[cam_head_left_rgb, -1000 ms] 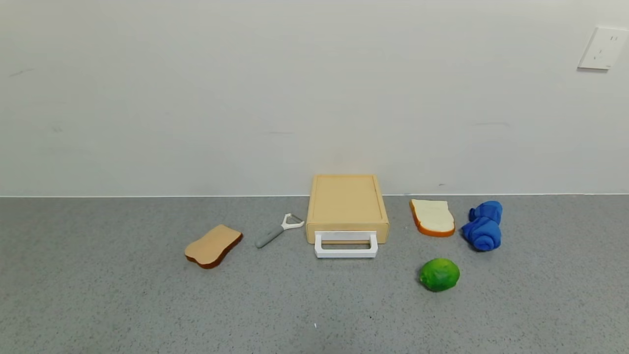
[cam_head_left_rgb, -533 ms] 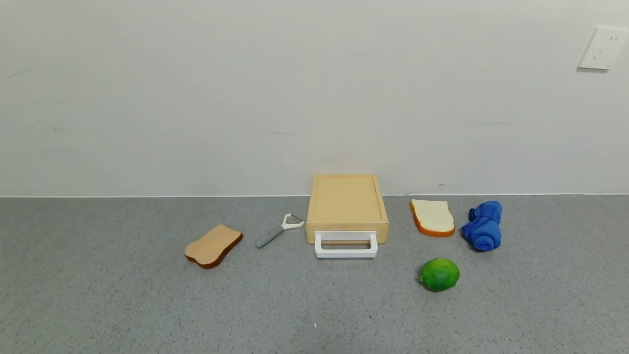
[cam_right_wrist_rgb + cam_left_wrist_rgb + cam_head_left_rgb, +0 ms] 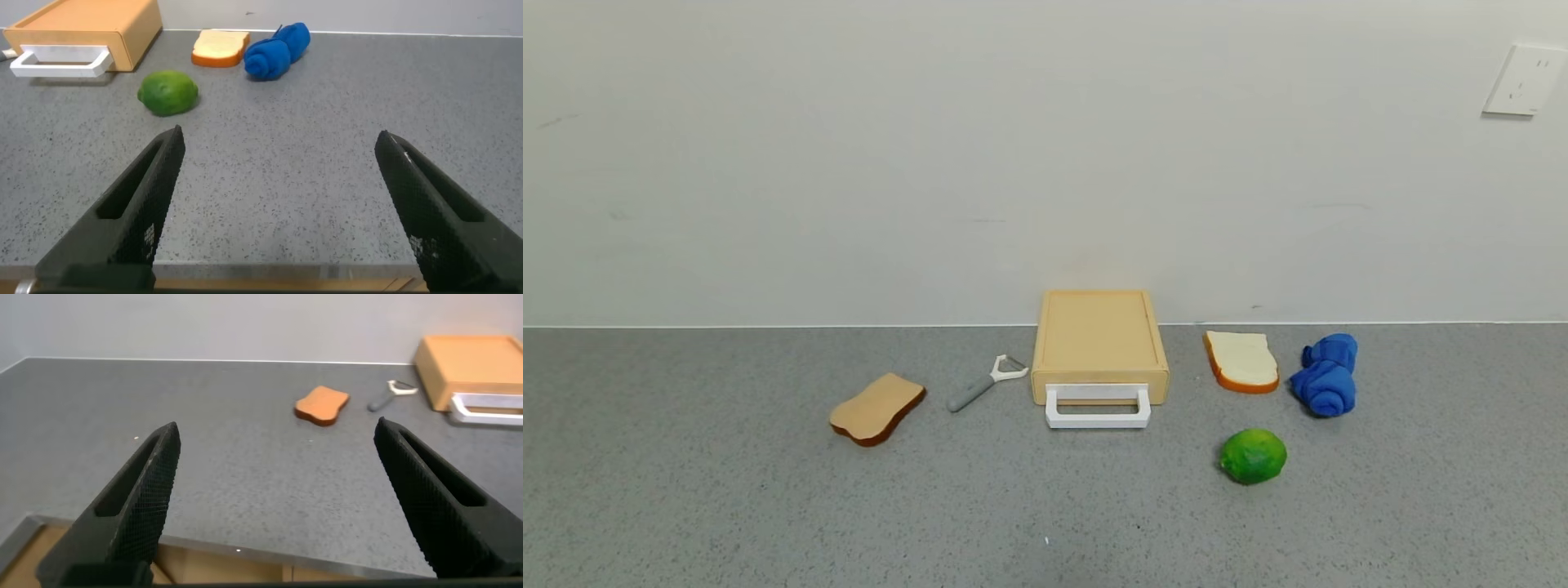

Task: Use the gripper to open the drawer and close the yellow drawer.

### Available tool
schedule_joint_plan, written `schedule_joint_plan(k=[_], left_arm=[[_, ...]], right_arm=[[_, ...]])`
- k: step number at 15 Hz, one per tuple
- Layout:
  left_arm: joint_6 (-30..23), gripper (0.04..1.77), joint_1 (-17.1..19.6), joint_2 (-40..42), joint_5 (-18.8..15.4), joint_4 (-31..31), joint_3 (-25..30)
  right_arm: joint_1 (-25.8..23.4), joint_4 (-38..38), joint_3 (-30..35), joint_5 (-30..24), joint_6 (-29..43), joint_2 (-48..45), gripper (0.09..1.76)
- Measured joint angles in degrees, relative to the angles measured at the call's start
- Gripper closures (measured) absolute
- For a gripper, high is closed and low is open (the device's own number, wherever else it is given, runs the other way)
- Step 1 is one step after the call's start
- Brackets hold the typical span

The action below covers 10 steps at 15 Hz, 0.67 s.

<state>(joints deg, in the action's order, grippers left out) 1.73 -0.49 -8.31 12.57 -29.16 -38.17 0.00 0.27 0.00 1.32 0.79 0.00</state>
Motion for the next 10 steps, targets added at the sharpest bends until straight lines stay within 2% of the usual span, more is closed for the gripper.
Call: schedule_joint_plan(k=[2,4,8,10], left_arm=[[-0.1,0.09,0.2,4.1,-5.0,0.5,3.1],[-0.3,0.09,0.3,6.6,-6.7,4.8,8.3],[1.0,0.09,0.4,8.1,-9.6,26.7,25.3],[2.1,0.09,0.4,8.2,-11.8,33.0,33.0]], right_arm=[[0.0,0.0,0.0,0.0,0.0,0.0,0.14],[0.0,0.0,0.0,0.0,0.0,0.0,0.14],[0.0,0.0,0.0,0.0,0.0,0.0,0.14],[0.0,0.0,0.0,0.0,0.0,0.0,0.14]])
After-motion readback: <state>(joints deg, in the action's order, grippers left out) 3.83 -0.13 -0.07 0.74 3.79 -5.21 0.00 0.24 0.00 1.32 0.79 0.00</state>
